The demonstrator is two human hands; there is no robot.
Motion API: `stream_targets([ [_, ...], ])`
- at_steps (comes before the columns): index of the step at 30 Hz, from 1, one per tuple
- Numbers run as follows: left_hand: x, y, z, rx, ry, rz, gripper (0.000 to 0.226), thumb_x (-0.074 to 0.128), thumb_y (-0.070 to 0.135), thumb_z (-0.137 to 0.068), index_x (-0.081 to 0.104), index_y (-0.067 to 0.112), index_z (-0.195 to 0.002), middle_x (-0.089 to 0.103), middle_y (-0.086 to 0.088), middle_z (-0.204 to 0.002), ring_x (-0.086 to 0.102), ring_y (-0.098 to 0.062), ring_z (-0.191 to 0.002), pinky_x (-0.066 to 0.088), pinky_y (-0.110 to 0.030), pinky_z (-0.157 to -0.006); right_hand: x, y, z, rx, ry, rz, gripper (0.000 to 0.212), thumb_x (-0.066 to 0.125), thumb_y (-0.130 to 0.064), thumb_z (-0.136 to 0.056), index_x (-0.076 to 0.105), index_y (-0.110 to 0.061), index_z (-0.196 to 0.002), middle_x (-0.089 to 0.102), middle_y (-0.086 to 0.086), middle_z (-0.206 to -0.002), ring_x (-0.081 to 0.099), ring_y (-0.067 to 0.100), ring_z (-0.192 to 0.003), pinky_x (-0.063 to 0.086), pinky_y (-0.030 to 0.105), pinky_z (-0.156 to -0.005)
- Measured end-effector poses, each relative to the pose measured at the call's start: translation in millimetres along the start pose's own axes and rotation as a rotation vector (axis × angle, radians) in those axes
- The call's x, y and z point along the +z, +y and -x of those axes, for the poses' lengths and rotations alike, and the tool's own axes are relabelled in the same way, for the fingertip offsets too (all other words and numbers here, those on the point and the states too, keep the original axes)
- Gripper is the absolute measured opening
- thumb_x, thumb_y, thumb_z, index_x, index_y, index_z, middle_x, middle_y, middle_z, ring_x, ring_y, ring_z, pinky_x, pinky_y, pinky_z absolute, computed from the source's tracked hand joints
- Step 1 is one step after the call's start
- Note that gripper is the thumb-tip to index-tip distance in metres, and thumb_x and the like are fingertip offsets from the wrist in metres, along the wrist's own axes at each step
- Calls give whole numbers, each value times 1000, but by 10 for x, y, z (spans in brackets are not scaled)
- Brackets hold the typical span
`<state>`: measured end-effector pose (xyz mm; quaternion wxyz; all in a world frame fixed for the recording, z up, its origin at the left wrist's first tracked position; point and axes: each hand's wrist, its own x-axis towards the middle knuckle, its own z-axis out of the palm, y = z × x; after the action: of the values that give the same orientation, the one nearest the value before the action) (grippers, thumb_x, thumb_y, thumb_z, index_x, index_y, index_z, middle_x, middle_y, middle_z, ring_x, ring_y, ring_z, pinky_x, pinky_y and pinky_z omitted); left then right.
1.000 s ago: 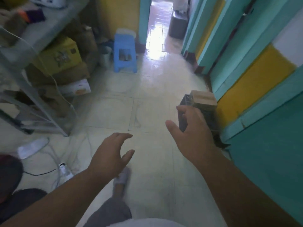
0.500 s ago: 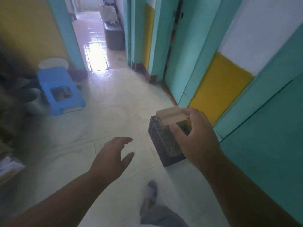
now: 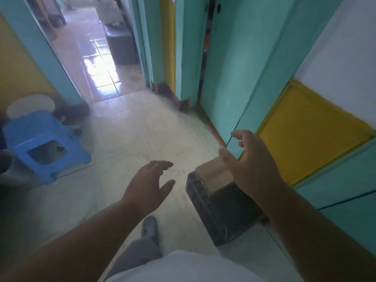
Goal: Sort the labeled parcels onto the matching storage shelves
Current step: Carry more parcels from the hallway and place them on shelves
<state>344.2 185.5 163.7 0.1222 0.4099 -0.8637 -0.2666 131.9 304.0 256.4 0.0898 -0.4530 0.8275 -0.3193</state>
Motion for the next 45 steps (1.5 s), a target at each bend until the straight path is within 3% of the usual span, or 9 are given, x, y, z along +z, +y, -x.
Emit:
stream_targets([
  [15,1144,-896,-3400,277,-604,-42,42,68,33,-91,58,29,-131,62,10,-122,56,-6,-98,44,-26,-78,1488,893,-1700,608,142,150,48,64,-40,-91,54,-15,-131,57,0,-121,44,5,-104,36,20,-81],
  [21,2603,-1417,-3706,73,-815,-21,35,67,33,-91,59,31,-125,60,17,-102,60,-4,-83,45,-22,-66,2642,2136,-1763,878,-7,73,48,62,-44,-93,50,-19,-133,55,-1,-129,46,5,-101,33,8,-69],
  [25,3494,-1755,-3786,-155,-831,74,25,67,29,-92,56,37,-112,64,14,-106,64,-1,-81,56,-30,-65,3498,2976,-1699,1049,-60,-10,48,61,-43,-94,49,-20,-135,51,4,-134,52,12,-104,42,27,-74],
  [28,4084,-1909,-3907,-196,-825,78,43,67,34,-92,52,30,-132,58,11,-120,64,-10,-88,50,-28,-63,3903,3565,-1698,1170,6,-17,50,61,-41,-94,48,-19,-137,49,6,-137,53,15,-96,39,23,-61],
  [33,4698,-1951,-4066,-325,-907,119,52,59,30,-98,42,33,-147,58,7,-122,65,-20,-91,59,-39,-69,4329,4162,-1674,1295,57,-74,74,62,-33,-96,20,-24,-156,28,3,-160,45,27,-135,44,34,-90],
  [35,4812,-1937,-4075,-382,-950,182,52,57,24,-99,42,36,-147,63,11,-106,68,-24,-95,59,-42,-78,4424,4236,-1666,1332,81,-128,71,60,-32,-98,18,-26,-156,27,2,-161,43,27,-137,40,32,-87],
  [39,4728,-1888,-4030,-445,-948,267,42,60,26,-98,47,40,-135,66,8,-109,67,-23,-90,53,-31,-60,4376,4180,-1617,1353,242,-177,63,56,-24,-100,25,-28,-155,31,2,-159,41,25,-139,41,31,-92],
  [43,4190,-1656,-4057,-575,-923,468,27,65,30,-95,54,43,-116,69,12,-103,66,-20,-101,53,-47,-96,3969,3700,-1558,1296,292,-180,63,64,-22,-95,35,-30,-150,38,3,-153,45,23,-136,45,34,-100],
  [45,3728,-1457,-4064,-576,-929,493,28,65,28,-96,53,37,-120,67,10,-101,66,-20,-101,53,-48,-99,3616,3339,-1589,1252,323,-191,61,68,-25,-93,40,-28,-148,42,1,-151,47,20,-134,44,29,-97],
])
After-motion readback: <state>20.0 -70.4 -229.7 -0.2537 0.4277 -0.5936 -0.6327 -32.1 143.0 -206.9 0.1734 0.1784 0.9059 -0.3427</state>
